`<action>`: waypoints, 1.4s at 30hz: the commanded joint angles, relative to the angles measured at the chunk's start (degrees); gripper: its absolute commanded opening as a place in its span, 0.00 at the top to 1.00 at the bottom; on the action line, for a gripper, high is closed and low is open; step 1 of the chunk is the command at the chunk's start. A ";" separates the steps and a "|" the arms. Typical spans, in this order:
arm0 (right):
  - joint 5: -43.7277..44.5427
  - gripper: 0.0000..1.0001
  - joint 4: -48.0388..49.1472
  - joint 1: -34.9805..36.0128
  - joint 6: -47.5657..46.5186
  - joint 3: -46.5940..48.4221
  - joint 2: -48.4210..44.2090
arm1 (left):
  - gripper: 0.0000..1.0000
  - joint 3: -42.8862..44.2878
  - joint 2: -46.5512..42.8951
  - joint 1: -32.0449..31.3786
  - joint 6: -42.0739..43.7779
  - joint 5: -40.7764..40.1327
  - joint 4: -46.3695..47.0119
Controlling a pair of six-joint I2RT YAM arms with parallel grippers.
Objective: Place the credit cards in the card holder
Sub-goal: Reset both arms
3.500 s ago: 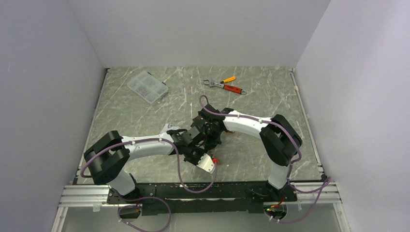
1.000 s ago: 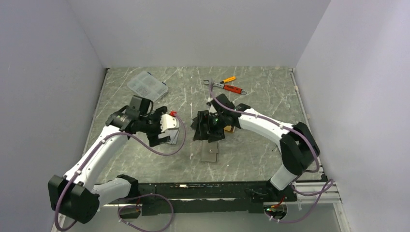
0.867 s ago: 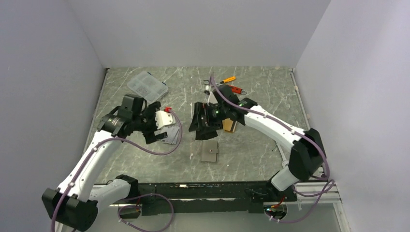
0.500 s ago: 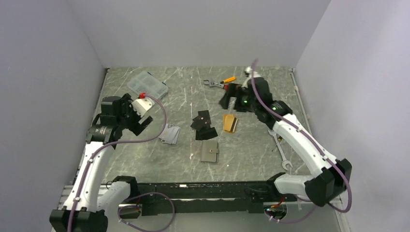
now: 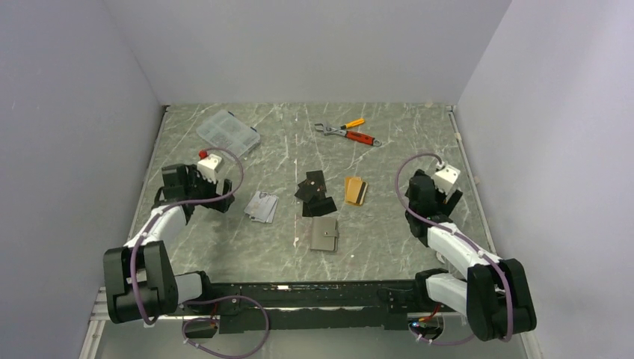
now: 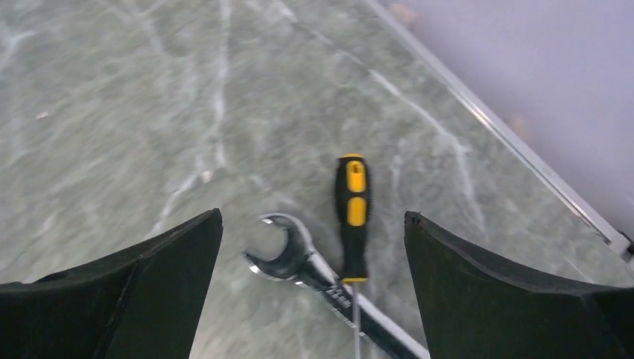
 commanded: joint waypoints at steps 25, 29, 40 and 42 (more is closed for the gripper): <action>-12.42 0.00 56.74 -4.76 -18.40 -9.57 19.48 | 0.01 -16.82 5.35 0.70 -13.05 4.00 56.82; -16.66 0.00 67.52 -6.11 -20.06 -13.56 22.96 | 0.01 -18.33 5.29 0.68 -14.29 2.21 59.84; -20.07 0.00 60.71 -9.41 -16.93 -11.19 21.72 | 0.00 -20.25 4.05 -0.73 -14.67 -4.27 61.77; -19.87 0.00 62.18 -8.97 -17.24 -12.11 21.31 | 0.01 -24.44 5.82 -1.15 -15.52 -7.02 71.38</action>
